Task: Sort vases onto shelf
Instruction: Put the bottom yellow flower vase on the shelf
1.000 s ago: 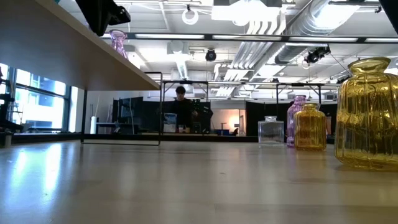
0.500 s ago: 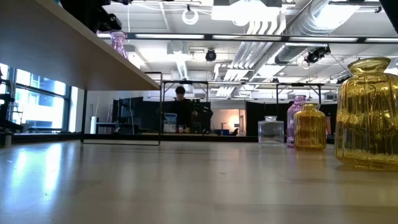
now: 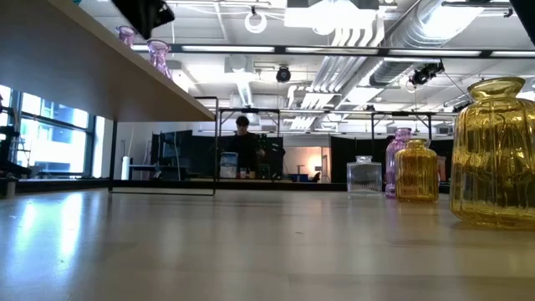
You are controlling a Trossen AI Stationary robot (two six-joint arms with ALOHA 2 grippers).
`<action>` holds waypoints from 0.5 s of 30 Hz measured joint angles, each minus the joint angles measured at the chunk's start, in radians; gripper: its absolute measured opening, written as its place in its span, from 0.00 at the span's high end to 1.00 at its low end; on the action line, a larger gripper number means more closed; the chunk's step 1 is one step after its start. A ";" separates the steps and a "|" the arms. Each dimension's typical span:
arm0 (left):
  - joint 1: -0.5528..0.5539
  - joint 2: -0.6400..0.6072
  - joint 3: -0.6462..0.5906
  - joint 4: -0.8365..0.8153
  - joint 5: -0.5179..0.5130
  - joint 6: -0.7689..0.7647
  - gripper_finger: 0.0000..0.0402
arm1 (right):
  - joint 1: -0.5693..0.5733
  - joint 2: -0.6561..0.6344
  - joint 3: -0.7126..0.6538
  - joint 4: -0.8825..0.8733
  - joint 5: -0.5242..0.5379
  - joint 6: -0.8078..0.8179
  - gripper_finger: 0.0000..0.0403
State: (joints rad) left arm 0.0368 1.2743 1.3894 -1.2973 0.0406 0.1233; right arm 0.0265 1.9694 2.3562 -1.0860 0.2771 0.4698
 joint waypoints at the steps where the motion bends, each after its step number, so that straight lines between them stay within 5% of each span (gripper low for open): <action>1: 0.000 -0.010 0.010 0.029 0.000 -0.004 0.88 | 0.000 0.000 0.000 0.000 0.000 0.000 1.00; 7: 0.000 -0.084 0.186 0.092 -0.045 -0.031 0.88 | -0.004 0.000 0.000 -0.001 0.000 0.000 1.00; 15: 0.000 -0.283 0.390 0.086 -0.278 -0.130 0.88 | -0.053 -0.004 0.001 -0.236 0.012 0.000 1.00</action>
State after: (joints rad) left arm 0.0372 0.9917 1.7797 -1.2110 -0.2376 -0.0063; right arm -0.0265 1.9652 2.3569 -1.3218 0.2896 0.4702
